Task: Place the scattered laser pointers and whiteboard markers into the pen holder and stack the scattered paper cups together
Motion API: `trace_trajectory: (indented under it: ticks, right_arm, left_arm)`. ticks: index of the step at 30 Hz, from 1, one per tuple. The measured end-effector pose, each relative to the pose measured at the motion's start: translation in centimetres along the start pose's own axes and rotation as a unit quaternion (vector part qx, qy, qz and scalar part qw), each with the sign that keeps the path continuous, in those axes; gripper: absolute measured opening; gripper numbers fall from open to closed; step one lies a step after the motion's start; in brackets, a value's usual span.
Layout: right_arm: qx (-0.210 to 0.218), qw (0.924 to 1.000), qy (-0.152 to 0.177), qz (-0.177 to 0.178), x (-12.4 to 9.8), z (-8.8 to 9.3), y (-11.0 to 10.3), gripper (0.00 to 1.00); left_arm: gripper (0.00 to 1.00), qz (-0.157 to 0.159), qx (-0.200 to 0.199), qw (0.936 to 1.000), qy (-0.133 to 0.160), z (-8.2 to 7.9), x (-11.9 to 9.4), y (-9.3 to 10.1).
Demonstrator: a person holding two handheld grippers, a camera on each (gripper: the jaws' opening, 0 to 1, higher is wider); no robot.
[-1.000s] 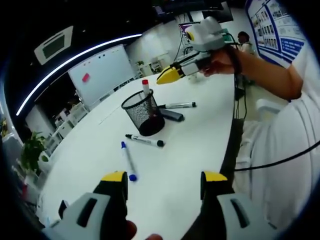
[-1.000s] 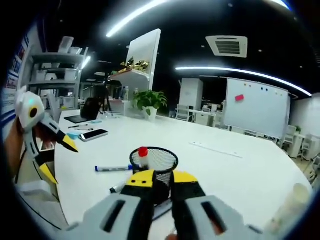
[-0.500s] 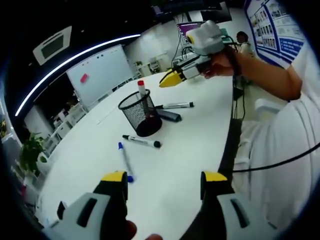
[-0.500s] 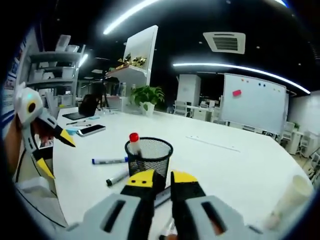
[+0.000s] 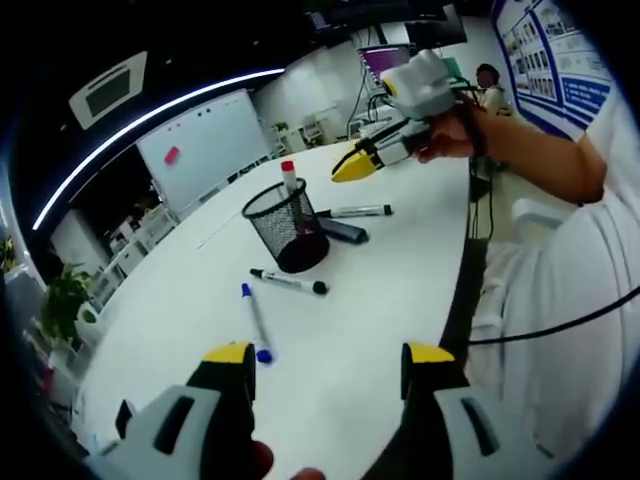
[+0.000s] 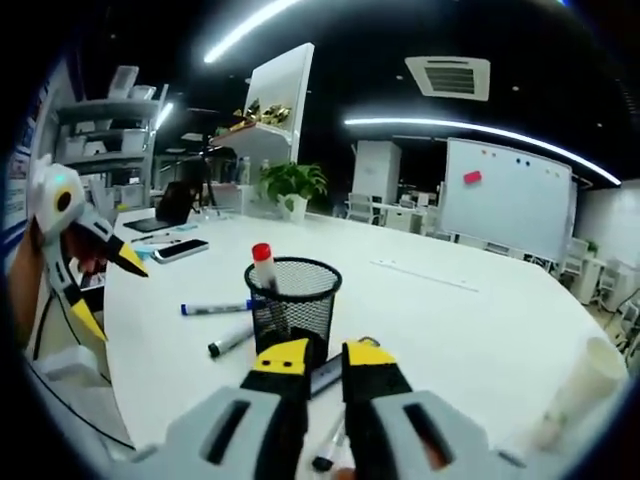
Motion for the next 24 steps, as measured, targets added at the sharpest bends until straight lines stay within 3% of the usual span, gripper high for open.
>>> trace_trajectory:
  ticks: [24]
  right_arm:
    - [0.001,0.9995,-0.032,-0.005,0.4,1.8,0.0,0.15]
  left_arm:
    - [0.59,-0.003,-0.005,1.0000,0.002,-0.4,-0.2,0.7]
Point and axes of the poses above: the point that each gripper's makers call its tool centre point, and the gripper's own axes: x roughly forward along the fingers, y roughly to its right, z roughly out of its underside, the point moved 9 cm from there along -x, roughly backward along the fingers, and after that the axes turned 14 degrees about -y, right-handed, at the moved point
